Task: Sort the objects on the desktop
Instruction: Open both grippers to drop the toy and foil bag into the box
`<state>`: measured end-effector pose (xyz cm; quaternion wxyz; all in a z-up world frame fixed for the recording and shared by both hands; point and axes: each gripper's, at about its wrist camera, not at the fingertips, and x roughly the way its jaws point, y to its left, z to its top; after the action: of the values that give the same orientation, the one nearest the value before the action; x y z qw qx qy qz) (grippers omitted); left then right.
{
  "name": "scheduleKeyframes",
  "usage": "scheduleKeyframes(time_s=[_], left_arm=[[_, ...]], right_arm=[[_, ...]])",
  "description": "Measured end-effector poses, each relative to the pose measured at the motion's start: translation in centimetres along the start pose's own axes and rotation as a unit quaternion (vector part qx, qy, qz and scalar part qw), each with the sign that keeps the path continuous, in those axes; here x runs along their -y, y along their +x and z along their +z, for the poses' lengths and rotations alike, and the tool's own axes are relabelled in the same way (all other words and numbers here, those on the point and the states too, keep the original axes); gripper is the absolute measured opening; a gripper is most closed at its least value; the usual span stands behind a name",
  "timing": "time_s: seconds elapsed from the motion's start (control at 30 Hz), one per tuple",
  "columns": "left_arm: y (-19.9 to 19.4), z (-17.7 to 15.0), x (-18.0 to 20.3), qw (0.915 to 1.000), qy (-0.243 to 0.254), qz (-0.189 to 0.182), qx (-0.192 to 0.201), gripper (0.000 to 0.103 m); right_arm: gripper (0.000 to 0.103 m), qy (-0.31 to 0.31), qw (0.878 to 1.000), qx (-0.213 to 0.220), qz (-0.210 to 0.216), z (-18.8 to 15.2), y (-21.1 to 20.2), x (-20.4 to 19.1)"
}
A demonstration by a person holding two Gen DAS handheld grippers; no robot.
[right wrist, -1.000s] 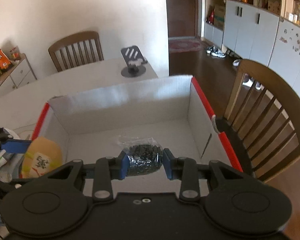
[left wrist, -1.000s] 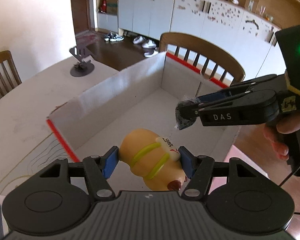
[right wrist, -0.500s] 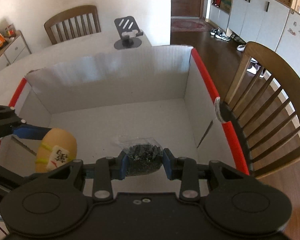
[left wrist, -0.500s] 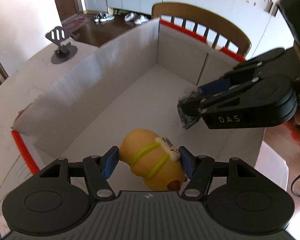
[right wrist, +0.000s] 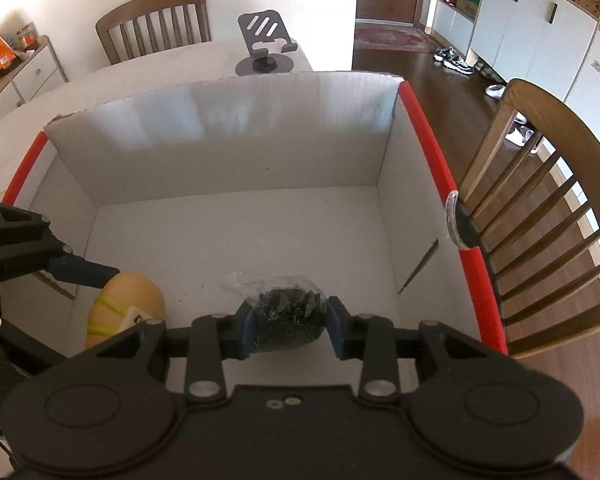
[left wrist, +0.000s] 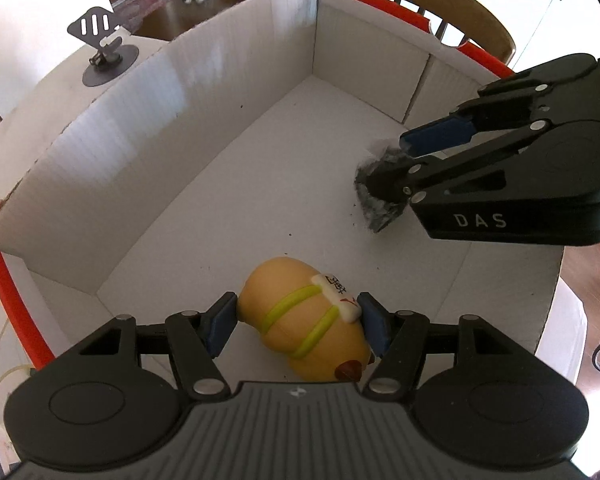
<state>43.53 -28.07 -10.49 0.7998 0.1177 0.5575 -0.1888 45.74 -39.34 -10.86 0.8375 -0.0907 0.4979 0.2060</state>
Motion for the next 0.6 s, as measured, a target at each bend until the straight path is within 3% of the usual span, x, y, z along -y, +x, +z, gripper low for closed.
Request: scheduleKeyframes(time_s=[0.17, 0.3, 0.6], left_arm=[[0.2, 0.2, -0.3, 0.9999, -0.011, 0.007, -0.003, 0.067], [-0.4, 0.1, -0.4, 0.9998, -0.021, 0.005, 0.005, 0.081], [-3.2, -0.7, -0.3, 0.9981, -0.034, -0.015, 0.05, 0.086]], right_arm=[[0.043, 0.002, 1.0, 0.008, 0.005, 0.0, -0.3, 0.1], [0.054, 0.006, 1.0, 0.017, 0.005, 0.0, -0.7, 0.3], [0.058, 0.012, 0.999, 0.034, 0.01, 0.1, -2.0, 0.2]])
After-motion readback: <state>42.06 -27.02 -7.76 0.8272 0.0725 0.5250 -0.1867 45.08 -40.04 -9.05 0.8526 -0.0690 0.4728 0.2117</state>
